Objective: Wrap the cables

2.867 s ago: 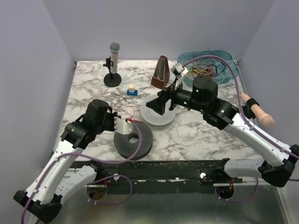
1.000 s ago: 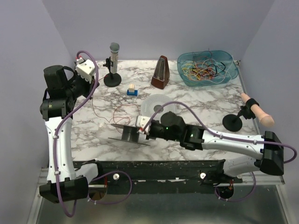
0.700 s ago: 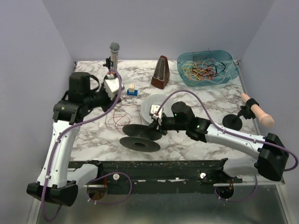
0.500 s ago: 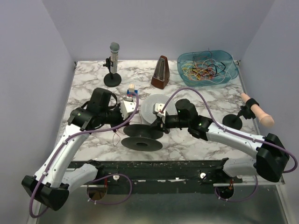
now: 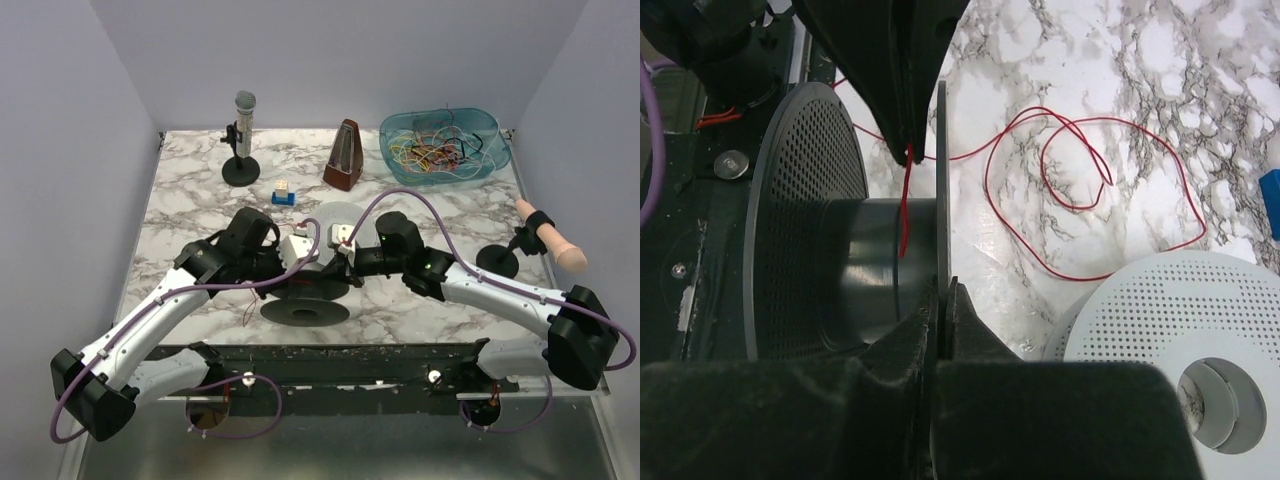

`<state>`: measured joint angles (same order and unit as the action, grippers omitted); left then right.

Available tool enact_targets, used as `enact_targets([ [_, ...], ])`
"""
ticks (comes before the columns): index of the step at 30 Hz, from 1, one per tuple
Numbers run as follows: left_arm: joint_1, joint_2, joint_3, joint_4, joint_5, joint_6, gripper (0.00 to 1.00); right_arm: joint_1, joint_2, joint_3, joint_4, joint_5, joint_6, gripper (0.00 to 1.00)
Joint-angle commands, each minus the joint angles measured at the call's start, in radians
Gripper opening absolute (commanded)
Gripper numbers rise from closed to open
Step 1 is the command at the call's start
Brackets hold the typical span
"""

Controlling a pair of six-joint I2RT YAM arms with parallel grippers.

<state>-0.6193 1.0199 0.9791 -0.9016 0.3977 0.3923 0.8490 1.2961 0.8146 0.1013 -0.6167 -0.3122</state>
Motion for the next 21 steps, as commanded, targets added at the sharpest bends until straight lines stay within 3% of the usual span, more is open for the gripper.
enact_targets([
  [1,-0.062,0.011,-0.002,0.073,-0.008,-0.058,0.00,-0.005,0.003,0.014,0.061,-0.052,-0.002,0.06],
  [6,-0.112,0.032,0.004,0.115,-0.043,-0.084,0.00,-0.005,0.006,-0.009,0.096,-0.032,0.015,0.07],
  [9,-0.123,0.040,0.013,0.132,-0.149,-0.083,0.00,-0.004,-0.012,-0.029,0.138,-0.029,0.018,0.07],
  [12,-0.123,0.045,0.004,0.125,-0.209,-0.064,0.00,-0.005,-0.018,-0.020,0.124,-0.014,0.010,0.23],
  [15,-0.123,0.048,-0.014,0.130,-0.174,-0.066,0.00,-0.005,-0.023,0.001,0.100,-0.008,0.007,0.38],
  [21,-0.123,0.049,-0.048,0.139,-0.111,-0.101,0.00,-0.005,-0.076,0.026,0.095,0.053,0.035,0.56],
])
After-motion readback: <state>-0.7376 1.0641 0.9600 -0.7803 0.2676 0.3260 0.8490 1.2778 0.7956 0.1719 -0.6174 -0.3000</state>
